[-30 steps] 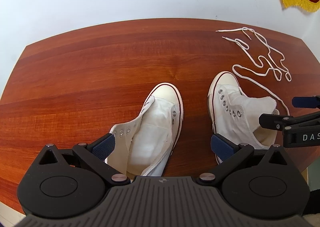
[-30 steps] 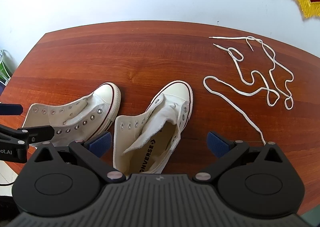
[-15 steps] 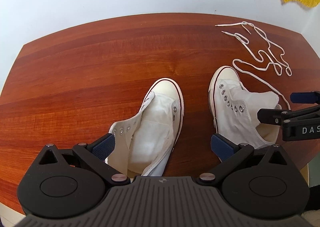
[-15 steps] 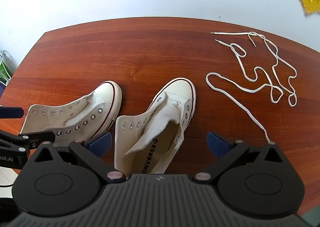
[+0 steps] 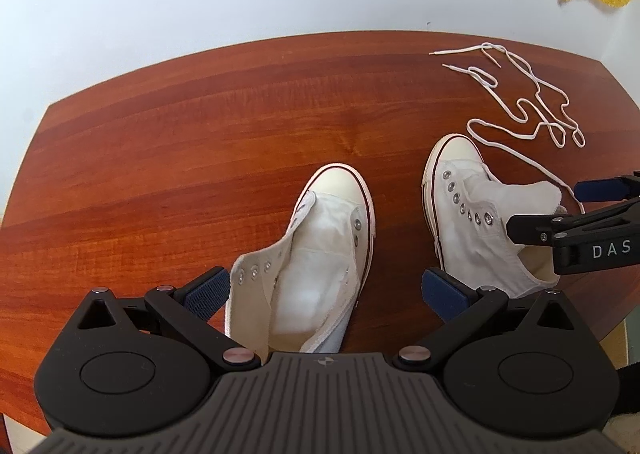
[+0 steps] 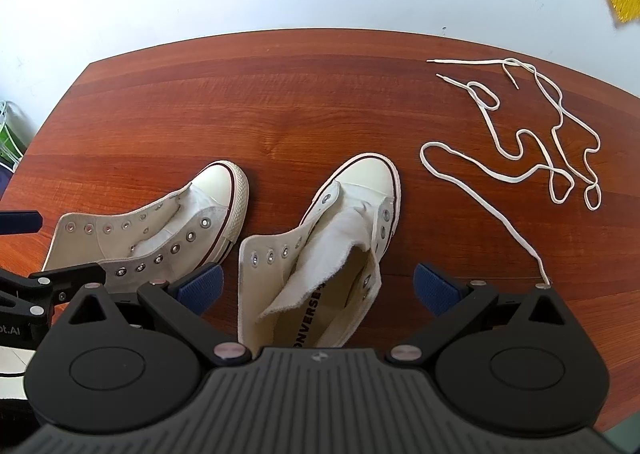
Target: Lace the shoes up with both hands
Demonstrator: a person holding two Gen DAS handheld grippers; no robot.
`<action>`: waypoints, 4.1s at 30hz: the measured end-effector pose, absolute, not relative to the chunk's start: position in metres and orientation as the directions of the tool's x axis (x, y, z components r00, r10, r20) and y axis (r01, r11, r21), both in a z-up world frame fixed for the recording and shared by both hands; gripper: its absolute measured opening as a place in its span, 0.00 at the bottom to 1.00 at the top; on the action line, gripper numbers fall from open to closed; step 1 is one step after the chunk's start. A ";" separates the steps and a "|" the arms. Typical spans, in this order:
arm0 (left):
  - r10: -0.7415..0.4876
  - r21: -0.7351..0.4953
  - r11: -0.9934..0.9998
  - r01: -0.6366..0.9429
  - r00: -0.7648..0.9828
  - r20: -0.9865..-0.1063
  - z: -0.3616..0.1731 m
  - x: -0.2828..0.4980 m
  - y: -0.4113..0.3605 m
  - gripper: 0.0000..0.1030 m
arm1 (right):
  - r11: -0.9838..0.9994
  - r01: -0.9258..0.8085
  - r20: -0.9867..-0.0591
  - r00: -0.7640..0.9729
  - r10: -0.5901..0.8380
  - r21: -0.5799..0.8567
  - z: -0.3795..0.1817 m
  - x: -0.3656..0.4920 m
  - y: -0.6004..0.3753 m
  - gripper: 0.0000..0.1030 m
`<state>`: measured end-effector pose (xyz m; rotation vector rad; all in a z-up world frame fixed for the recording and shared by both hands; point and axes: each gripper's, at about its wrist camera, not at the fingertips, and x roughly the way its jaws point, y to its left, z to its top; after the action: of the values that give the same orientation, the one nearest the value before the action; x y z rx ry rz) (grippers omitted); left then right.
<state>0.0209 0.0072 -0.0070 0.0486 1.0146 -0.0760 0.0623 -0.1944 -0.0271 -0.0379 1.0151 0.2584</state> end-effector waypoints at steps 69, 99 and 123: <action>-0.232 -0.200 0.971 0.131 0.309 -0.922 -0.071 0.048 0.091 0.54 | 0.984 0.051 -0.945 0.294 0.146 0.168 -0.078 0.164 -0.175 0.20; -0.256 -0.237 0.966 0.101 0.266 -0.929 -0.093 0.049 0.075 0.35 | 0.967 -0.188 -0.867 0.437 0.238 0.171 -0.064 0.295 -0.121 0.47; -0.352 -0.249 0.898 0.364 0.252 -0.901 -0.081 0.019 -0.010 0.20 | 0.912 -0.290 -0.885 0.280 0.371 0.291 -0.053 0.131 -0.165 0.45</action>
<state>0.0187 -0.0096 -0.0812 0.0111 1.2225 -0.4865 0.1312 -0.1649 -0.0529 0.0772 1.2080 0.4441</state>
